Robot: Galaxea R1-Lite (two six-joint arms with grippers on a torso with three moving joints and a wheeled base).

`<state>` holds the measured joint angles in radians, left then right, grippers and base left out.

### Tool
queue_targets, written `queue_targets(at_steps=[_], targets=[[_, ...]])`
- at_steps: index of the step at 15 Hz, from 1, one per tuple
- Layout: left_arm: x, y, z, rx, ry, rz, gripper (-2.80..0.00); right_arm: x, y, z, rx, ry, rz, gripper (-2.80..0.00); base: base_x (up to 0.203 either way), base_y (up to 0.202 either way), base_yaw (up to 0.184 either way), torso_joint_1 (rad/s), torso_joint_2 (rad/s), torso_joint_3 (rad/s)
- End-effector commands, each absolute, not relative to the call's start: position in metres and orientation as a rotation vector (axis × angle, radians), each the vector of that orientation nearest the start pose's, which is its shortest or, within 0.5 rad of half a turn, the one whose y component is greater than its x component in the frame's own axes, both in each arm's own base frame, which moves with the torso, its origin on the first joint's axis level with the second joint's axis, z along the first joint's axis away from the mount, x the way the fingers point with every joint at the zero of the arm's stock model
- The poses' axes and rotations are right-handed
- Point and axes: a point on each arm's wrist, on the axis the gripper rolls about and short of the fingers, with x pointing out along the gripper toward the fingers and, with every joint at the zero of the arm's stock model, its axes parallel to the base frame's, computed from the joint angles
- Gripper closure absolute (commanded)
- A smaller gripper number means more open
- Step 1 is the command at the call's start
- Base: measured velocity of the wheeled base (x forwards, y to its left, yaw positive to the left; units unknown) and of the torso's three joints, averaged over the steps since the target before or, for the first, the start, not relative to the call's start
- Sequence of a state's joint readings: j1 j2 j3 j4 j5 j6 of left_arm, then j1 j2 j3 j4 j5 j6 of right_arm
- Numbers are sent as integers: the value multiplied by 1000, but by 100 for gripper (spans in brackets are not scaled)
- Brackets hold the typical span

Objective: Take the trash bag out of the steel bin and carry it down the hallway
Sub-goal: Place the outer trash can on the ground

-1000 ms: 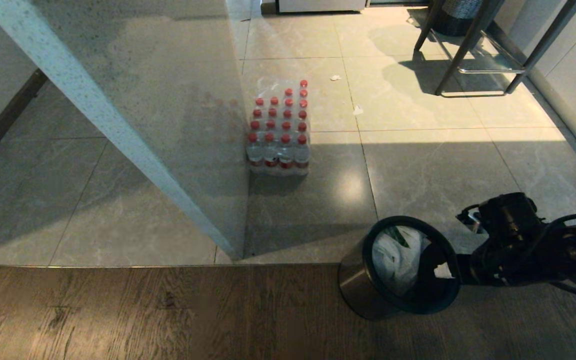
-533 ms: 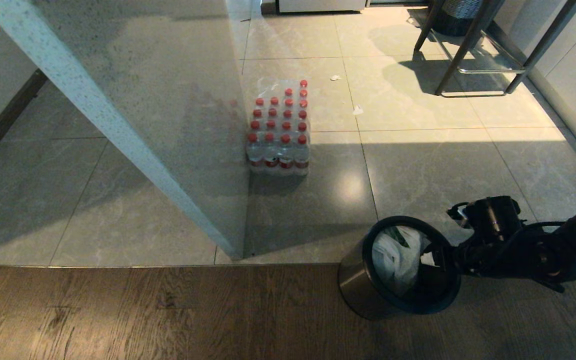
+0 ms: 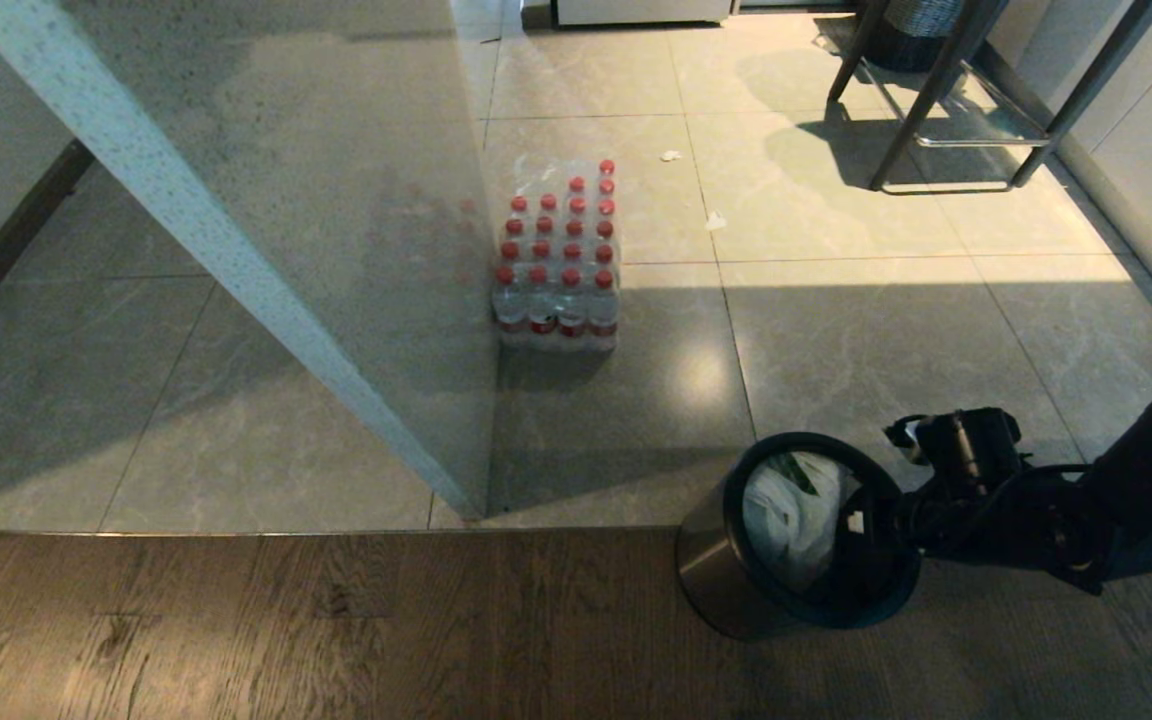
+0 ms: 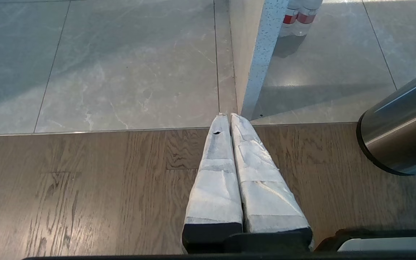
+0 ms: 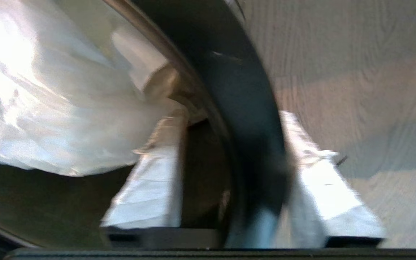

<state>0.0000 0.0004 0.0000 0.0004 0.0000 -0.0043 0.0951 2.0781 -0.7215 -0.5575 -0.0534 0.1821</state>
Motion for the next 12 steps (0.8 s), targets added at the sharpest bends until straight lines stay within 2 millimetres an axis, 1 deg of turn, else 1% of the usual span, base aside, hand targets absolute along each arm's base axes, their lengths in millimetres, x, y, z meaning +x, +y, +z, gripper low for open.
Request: queue_targets(at_steps=[1,3,4,6,7,10,12], targets=[[-23,0,76,-5,2,0,0,320,30,46,117,775,-30,0,0,0,0,0,0,0],[-23,0,76,-5,2,0,0,316,29,55,111,766,-45,0,0,0,0,0,0,0],[-23,0,76,-5,2,0,0,313,29,63,110,757,-47,0,0,0,0,0,0,0],[-23,0,76,-5,2,0,0,302,28,89,113,730,-49,0,0,0,0,0,0,0],[-23,0,76,-5,2,0,0,297,27,98,115,722,-49,0,0,0,0,0,0,0],[-23,0,76,-5,2,0,0,274,25,133,119,680,-46,0,0,0,0,0,0,0],[-23,0,76,-5,2,0,0,254,22,155,126,659,-47,0,0,0,0,0,0,0]])
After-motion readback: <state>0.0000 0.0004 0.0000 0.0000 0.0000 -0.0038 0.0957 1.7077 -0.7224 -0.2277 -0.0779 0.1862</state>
